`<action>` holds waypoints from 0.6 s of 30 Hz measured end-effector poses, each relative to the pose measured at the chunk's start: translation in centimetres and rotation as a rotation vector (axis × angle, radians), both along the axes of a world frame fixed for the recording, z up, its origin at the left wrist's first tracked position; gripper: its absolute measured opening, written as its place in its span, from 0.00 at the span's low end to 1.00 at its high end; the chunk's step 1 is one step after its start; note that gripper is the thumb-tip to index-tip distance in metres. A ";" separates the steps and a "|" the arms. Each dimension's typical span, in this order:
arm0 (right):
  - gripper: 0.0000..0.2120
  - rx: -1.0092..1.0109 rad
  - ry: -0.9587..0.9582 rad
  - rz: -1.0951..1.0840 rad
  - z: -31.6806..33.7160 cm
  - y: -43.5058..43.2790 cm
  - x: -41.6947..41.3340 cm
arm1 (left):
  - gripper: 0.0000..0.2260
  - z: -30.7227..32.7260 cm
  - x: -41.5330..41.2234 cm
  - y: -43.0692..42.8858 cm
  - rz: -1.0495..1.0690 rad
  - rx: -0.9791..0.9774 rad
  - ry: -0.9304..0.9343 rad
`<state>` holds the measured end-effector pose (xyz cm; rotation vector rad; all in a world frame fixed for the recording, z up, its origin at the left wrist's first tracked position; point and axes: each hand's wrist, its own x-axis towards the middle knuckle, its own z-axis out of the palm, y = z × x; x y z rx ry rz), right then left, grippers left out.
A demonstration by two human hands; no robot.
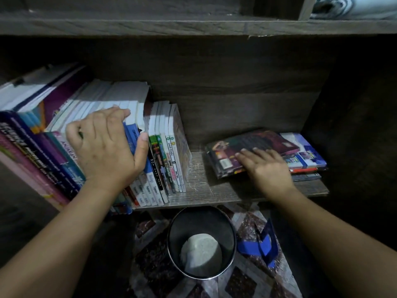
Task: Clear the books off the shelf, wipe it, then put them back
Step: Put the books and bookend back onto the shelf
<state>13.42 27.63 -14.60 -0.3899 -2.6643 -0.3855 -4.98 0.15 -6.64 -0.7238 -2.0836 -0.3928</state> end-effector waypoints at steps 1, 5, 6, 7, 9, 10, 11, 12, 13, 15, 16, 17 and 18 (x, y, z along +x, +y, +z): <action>0.19 0.033 -0.016 0.041 -0.4 -1.4 -0.7 | 0.23 0.0 0.0 0.0 0.000 -0.001 0.002; 0.18 0.074 -0.225 0.051 -3.3 -5.8 -2.6 | 0.23 0.0 0.1 0.0 0.006 -0.009 0.006; 0.20 0.070 -0.286 0.009 -3.7 -6.3 -2.9 | 0.23 0.0 0.1 -0.1 0.003 -0.011 0.003; 0.24 0.049 -0.371 -0.043 -3.8 -6.5 -3.1 | 0.23 0.0 0.1 -0.1 -0.002 -0.010 -0.002; 0.30 0.058 -0.457 -0.070 -3.6 -6.6 -3.2 | 0.24 0.0 0.1 -0.2 -0.006 -0.016 -0.004; 0.32 0.062 -0.491 -0.059 -3.2 -6.4 -3.1 | 0.24 0.0 0.1 -0.2 -0.006 -0.021 -0.006; 0.34 0.036 -0.507 -0.063 -2.7 -6.2 -2.9 | 0.24 0.0 0.1 -0.3 -0.007 -0.026 -0.007; 0.36 -0.002 -0.499 -0.087 -2.0 -6.1 -2.6 | 0.24 0.0 0.0 -0.3 -0.006 -0.030 -0.010; 0.38 -0.058 -0.472 -0.131 -1.6 -6.0 -2.3 | 0.24 0.0 0.0 -0.3 -0.005 -0.034 -0.013; 0.38 -0.235 -0.357 -0.265 -0.3 -5.8 -1.4 | 0.23 0.1 0.0 -0.3 -0.005 -0.038 -0.018; 0.38 -0.299 -0.262 -0.350 0.5 -5.7 -1.1 | 0.23 0.1 0.0 -0.3 -0.008 -0.036 -0.021; 0.37 -0.351 -0.159 -0.451 1.1 -5.4 -0.9 | 0.23 0.1 0.0 -0.3 -0.012 -0.032 -0.024; 0.36 -0.422 -0.067 -0.550 1.6 -5.0 -0.9 | 0.23 0.1 0.0 -0.3 -0.015 -0.030 -0.027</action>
